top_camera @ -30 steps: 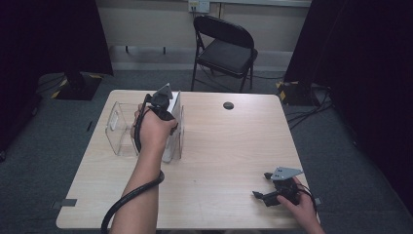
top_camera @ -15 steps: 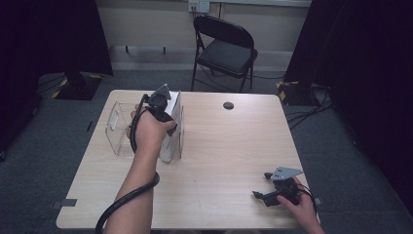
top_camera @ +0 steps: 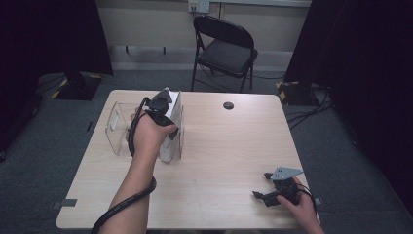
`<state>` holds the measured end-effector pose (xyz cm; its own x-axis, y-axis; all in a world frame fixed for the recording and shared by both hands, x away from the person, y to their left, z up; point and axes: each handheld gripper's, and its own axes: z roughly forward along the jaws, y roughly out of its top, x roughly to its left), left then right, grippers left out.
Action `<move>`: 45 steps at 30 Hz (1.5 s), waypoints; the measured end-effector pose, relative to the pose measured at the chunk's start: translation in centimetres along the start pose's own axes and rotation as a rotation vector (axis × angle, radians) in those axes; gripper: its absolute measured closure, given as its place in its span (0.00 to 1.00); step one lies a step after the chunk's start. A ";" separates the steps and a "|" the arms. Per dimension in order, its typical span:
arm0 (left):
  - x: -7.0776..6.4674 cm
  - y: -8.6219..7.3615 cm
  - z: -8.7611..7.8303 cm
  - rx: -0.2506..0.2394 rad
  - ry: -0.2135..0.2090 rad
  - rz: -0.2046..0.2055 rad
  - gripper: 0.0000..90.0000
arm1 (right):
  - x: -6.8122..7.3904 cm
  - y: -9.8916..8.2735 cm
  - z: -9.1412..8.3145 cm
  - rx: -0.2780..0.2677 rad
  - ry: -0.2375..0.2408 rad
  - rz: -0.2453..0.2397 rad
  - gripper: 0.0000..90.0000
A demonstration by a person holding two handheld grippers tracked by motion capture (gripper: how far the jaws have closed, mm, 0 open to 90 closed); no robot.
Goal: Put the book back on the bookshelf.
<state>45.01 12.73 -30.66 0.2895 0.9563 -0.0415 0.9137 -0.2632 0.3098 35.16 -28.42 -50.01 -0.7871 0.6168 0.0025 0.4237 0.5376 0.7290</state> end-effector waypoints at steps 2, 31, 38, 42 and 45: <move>-0.1 -0.2 0.1 -0.005 0.006 -0.011 0.36 | 0.0 0.0 0.0 0.000 0.000 -0.001 0.13; -0.2 -2.3 -0.3 -0.060 -0.044 0.047 0.34 | 0.0 0.0 0.0 0.000 0.000 -0.001 0.13; 0.2 -2.8 -0.1 -0.066 -0.060 0.053 0.33 | 0.0 0.0 0.0 0.000 0.000 0.000 0.13; 0.4 -3.3 0.3 -0.063 -0.070 0.041 0.33 | 0.0 0.0 0.0 0.000 0.000 -0.002 0.13; 0.5 -3.5 0.6 -0.061 -0.073 0.036 0.33 | 0.0 0.0 0.0 0.000 0.000 -0.002 0.13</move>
<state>42.12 14.05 -32.34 0.3435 0.9341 -0.0974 0.8840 -0.2866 0.3693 35.17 -28.43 -50.01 -0.7879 0.6159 0.0012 0.4224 0.5390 0.7287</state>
